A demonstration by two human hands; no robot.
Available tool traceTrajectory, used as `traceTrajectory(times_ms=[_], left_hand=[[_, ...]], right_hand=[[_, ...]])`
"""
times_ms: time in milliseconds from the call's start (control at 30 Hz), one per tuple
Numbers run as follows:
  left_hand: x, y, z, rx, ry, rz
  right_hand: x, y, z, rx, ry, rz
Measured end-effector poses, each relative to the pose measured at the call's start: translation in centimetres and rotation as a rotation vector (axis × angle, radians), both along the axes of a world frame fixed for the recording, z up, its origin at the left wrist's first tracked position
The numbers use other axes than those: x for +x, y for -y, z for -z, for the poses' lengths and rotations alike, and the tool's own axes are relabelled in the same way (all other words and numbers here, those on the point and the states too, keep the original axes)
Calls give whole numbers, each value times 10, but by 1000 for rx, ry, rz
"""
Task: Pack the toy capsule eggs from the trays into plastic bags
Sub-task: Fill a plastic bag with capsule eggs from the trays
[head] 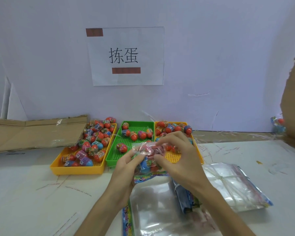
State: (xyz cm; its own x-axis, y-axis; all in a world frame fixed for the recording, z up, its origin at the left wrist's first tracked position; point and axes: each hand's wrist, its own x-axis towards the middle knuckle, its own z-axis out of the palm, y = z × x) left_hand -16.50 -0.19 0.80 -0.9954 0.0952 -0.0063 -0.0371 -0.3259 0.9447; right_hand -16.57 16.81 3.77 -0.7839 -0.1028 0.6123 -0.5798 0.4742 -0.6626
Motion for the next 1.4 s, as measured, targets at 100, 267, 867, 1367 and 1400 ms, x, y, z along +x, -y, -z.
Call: traceTrajectory(times_ms=[100, 267, 867, 1367, 1400], left_hand=[[1, -1, -3, 17, -28, -8], [4, 1, -8, 119, -36, 63], [-1, 4, 0, -269, -100, -251], [11, 3, -17, 104, -213, -11], [11, 3, -17, 127, -207, 4]], right_hand=[[1, 5, 4, 6, 21, -10], [-1, 5, 6, 12, 29, -18], [-1, 15, 21, 208, 144, -18], [-3, 15, 14, -628, 682, -333], [-4, 16, 15, -648, 679, -326]])
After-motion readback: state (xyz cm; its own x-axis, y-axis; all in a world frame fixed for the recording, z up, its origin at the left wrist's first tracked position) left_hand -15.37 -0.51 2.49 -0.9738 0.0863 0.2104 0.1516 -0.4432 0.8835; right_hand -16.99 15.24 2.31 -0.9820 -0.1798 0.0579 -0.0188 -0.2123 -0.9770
